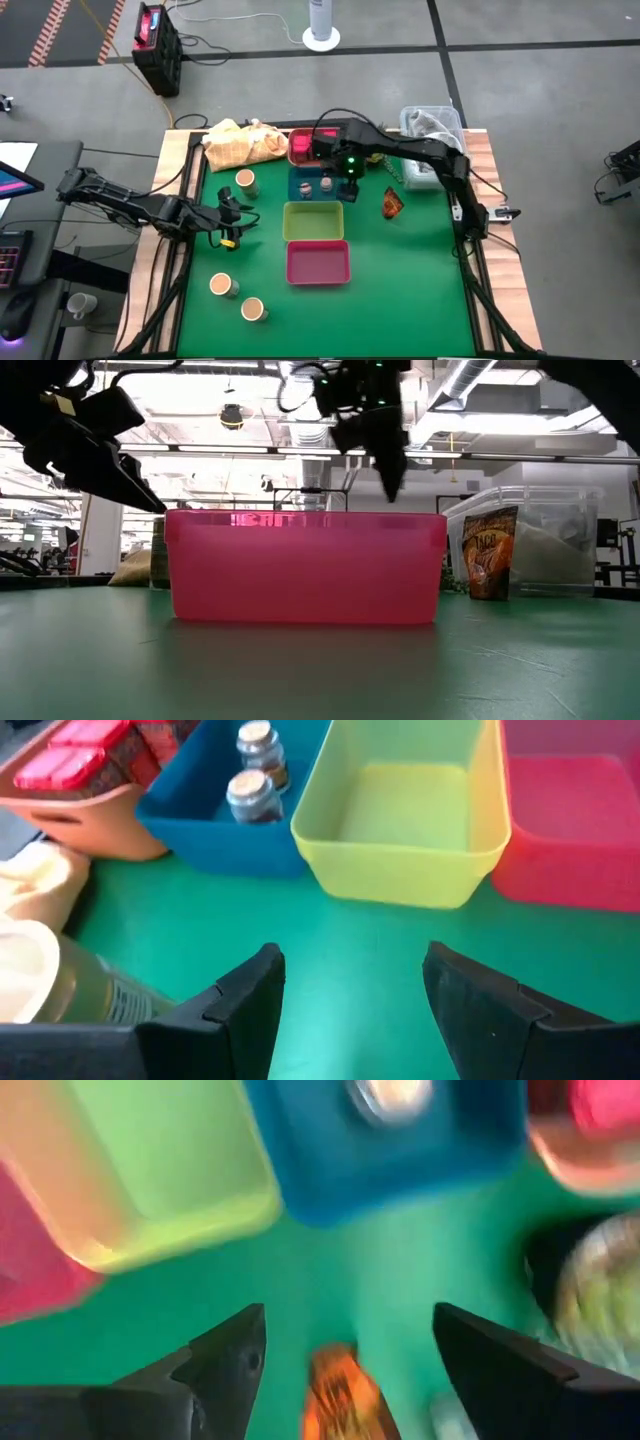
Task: Sort spices by type
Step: Put the seasoning bag into the green bin
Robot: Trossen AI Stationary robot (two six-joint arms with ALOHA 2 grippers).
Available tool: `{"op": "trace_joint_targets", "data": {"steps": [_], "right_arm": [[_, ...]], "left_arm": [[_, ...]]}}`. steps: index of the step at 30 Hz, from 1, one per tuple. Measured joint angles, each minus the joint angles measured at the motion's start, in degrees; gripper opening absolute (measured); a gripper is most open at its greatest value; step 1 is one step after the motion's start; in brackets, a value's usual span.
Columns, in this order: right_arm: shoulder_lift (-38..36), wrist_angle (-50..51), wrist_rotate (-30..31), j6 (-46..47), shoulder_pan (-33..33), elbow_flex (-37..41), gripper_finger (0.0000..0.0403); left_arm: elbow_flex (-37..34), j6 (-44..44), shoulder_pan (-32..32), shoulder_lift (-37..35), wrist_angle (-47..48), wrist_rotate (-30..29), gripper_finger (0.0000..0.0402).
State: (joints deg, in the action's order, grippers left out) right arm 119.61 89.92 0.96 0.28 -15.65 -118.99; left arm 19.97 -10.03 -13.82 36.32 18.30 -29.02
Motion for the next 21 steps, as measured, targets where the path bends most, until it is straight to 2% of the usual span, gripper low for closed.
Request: {"op": "trace_joint_targets", "data": {"steps": [7,13,21], "right_arm": [[-14.86,-9.60,1.90,7.52,-0.18,17.84,0.0317],[-29.60,-19.72,2.62,18.49,0.32,35.28,0.0317],[-39.13,-20.74,5.29,30.12,3.56,49.23,0.0317]], "left_arm": [[0.00,-0.74,0.00,0.00,0.10,-0.02,0.0226],[0.02,-0.46,0.00,-0.01,-2.42,0.12,0.0226],[0.02,0.54,-0.02,0.00,-5.75,0.26,0.0226]]}}
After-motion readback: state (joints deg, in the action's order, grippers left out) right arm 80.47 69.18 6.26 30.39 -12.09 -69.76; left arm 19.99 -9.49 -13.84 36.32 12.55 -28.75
